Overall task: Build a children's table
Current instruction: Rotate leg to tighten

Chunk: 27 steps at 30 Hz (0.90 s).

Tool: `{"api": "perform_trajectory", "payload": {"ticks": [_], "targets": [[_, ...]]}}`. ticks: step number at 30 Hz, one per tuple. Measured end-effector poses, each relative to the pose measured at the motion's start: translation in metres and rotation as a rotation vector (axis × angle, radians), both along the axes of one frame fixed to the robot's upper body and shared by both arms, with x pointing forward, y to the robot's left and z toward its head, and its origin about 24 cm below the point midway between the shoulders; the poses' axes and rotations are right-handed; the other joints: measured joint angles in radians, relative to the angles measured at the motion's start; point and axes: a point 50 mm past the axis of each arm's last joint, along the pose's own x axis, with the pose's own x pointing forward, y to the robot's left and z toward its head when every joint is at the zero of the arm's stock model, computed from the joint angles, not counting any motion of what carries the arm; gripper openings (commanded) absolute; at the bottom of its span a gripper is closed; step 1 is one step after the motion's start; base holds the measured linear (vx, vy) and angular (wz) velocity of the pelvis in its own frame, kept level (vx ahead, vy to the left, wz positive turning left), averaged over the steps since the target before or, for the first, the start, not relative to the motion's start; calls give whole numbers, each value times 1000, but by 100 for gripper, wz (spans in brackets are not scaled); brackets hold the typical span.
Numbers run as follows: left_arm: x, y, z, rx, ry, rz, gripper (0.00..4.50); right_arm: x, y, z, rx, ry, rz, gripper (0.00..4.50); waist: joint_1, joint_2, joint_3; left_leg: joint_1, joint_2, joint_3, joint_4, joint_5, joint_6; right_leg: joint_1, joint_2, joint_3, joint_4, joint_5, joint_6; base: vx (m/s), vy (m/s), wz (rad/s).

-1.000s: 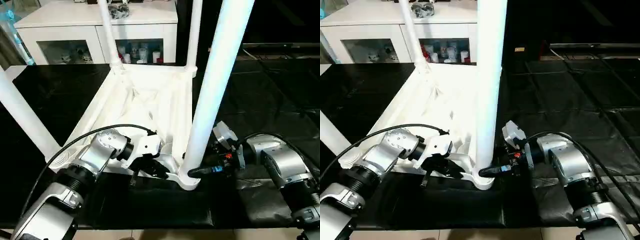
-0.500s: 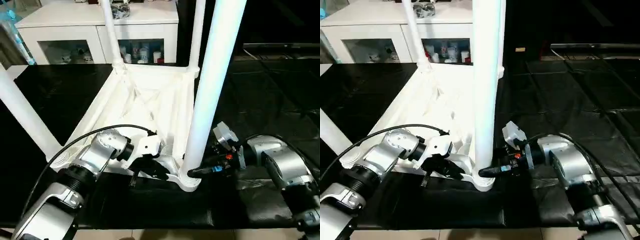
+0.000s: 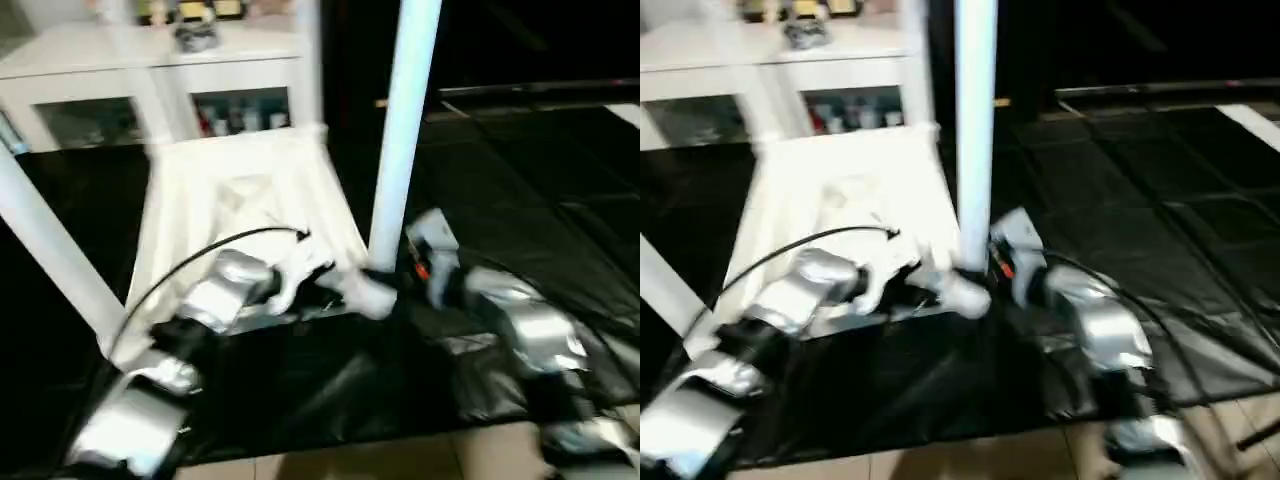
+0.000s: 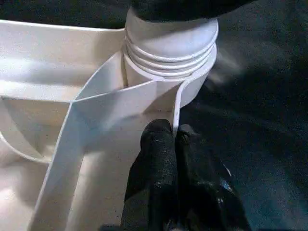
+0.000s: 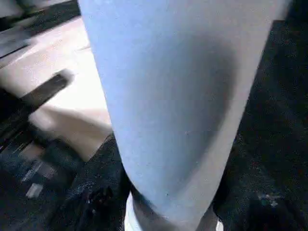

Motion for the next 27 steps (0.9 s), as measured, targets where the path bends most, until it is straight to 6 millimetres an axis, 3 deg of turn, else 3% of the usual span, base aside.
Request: {"api": "perform_trajectory", "payload": {"ticks": [5, 7, 13, 20, 27], "targets": [[3, -6, 2, -21, -4, 65, 0, 7, 5, 4, -14, -14, -96, 198, -1, 0, 0, -2, 0, 0, -4, -2, 3, -2, 0, 0, 0, 4, -3, 11, -2, 1], [4, -7, 4, -29, -8, 65, 0, 7, 4, 6, 0, -16, -103, 253, 4, 0, 0, -3, 1, 0, -6, -2, 6, -3, 1, -1, 0, 3, -2, 27, -4, 1], [3, -5, 4, -31, -11, 57, 0, 4, 6, 5, 44, -11, -88, 286, 5, 0, 0, -3, 1, 1, -8, -3, 7, -4, 1, -1, 0, 1, -3, 0, 0, 0], [-4, 8, 3, -25, -17, -42, 0, -6, -3, 2, 72, -23, 76, 345, 10, 0, 0, -3, 1, 1, -7, -3, 6, -4, 1, -1, 0, 1, -3, 0, 0, 0], [-9, 21, 4, -9, -12, -168, 0, -17, -19, 1, 42, 0, 289, 413, 34, 2, 2, -4, 1, 1, -7, -3, 6, -4, 0, -1, 0, 1, -3, 0, 0, 0]]}}
